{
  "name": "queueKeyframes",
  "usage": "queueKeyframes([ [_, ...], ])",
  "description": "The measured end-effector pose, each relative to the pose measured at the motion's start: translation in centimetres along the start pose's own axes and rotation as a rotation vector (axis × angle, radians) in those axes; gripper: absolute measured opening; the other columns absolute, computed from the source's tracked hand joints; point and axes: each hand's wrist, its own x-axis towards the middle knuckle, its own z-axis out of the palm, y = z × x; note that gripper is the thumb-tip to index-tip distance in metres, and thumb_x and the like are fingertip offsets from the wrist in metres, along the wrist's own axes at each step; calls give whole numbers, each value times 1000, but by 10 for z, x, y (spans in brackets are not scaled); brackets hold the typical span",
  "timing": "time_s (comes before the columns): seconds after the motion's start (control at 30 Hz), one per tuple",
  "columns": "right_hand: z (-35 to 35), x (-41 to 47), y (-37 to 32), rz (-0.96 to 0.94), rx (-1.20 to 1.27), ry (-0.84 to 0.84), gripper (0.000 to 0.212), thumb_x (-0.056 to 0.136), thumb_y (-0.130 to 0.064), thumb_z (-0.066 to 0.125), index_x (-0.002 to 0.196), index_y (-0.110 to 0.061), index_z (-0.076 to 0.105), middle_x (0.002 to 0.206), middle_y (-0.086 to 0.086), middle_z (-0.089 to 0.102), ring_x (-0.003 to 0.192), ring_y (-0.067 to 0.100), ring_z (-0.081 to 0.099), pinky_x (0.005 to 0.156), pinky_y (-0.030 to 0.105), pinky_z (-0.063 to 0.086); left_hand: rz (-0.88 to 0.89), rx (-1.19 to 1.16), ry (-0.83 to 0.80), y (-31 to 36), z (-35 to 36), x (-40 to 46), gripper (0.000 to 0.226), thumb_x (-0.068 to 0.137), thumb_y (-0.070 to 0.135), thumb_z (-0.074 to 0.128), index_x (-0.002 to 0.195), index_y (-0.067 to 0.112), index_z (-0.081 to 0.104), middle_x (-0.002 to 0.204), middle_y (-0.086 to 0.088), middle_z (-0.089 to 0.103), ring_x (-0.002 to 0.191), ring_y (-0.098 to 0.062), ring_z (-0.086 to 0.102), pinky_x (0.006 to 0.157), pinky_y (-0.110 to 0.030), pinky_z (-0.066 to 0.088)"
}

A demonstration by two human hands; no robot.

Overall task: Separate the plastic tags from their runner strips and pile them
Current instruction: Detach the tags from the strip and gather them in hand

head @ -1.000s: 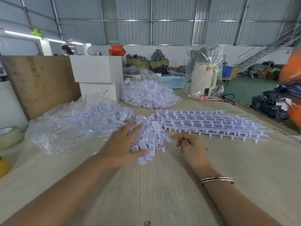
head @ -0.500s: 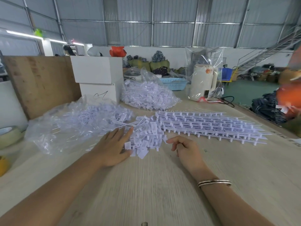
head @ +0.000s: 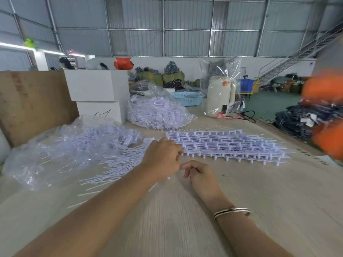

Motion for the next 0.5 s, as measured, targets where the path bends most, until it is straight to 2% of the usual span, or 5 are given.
queueKeyframes([
  [0.17,-3,4,2,91,43,89,34,85,8,38,74,-9,65,58,-7,54,46,0,43,49,13,33,-57,172,-17,26,33,60,30,90,13,50,119,20,57,119,-1,60,111,-21,54,89,-35,39],
  [0.3,-8,7,5,162,45,123,37,81,4,41,64,-24,59,55,-9,54,50,8,45,50,19,35,-96,87,-113,31,53,87,40,94,13,46,130,30,51,127,-2,58,114,-22,55,88,-35,42],
  [0.4,-7,7,4,169,36,130,38,81,4,41,63,-25,58,55,-6,53,51,10,44,48,19,34,-78,102,-125,32,58,93,35,95,17,46,126,32,55,124,-2,59,113,-22,54,85,-34,40],
  [0.5,-7,7,2,182,99,148,37,81,5,41,64,-23,59,58,-2,53,48,10,42,46,19,33,-58,65,-73,30,58,88,32,97,22,44,127,29,54,127,-3,53,118,-22,46,91,-37,39],
])
